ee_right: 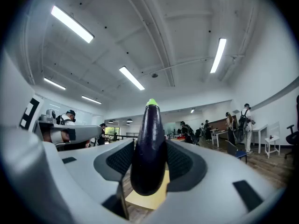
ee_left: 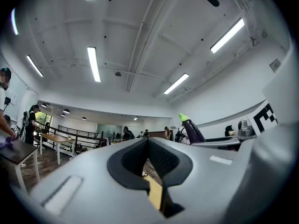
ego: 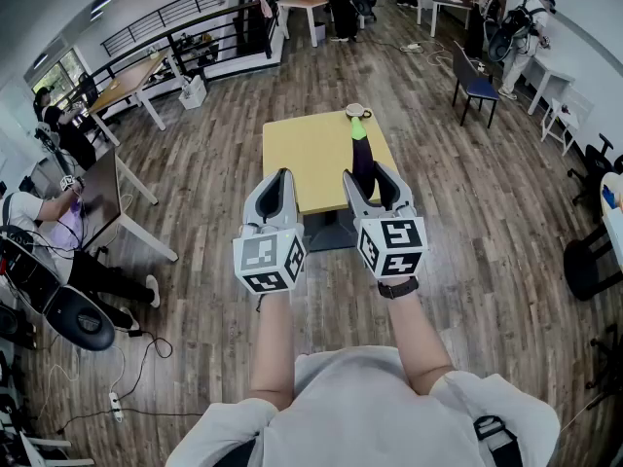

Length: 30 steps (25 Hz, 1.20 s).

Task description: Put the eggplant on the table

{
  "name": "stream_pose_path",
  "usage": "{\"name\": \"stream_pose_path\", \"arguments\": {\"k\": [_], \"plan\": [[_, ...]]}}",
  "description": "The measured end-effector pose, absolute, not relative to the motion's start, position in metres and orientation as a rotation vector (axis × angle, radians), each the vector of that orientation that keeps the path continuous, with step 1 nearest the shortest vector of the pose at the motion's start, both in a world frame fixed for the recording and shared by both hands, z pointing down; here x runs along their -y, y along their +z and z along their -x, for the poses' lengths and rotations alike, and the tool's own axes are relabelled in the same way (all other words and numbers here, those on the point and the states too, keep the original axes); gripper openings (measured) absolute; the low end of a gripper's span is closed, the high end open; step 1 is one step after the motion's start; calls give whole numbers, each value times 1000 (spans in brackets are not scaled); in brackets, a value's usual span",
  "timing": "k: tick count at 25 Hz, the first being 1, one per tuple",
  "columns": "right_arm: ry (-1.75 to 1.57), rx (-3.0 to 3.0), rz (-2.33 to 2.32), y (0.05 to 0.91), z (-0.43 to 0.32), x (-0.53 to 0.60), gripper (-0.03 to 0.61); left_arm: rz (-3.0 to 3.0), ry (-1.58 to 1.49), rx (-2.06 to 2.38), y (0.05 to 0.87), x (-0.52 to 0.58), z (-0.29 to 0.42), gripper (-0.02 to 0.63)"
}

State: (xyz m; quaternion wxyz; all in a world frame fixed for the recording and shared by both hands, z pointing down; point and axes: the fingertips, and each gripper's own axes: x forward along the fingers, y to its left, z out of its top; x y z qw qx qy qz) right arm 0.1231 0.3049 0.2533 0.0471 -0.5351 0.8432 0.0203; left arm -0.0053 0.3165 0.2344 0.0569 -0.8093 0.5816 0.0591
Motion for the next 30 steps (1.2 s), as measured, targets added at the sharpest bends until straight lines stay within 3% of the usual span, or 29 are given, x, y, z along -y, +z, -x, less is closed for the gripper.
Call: {"name": "stream_pose_path", "arguments": {"k": [13, 21, 30], "plan": [[-46, -2559, 1612, 273, -191, -294, 216, 2488, 138, -1778, 265, -318, -57, 9], [-67, -2660, 1473, 305, -166, -259, 216, 2497, 142, -1831, 295, -275, -44, 9], [-27, -2633, 1549, 288, -123, -140, 216, 2516, 161, -1806, 278, -137, 4, 9]]}}
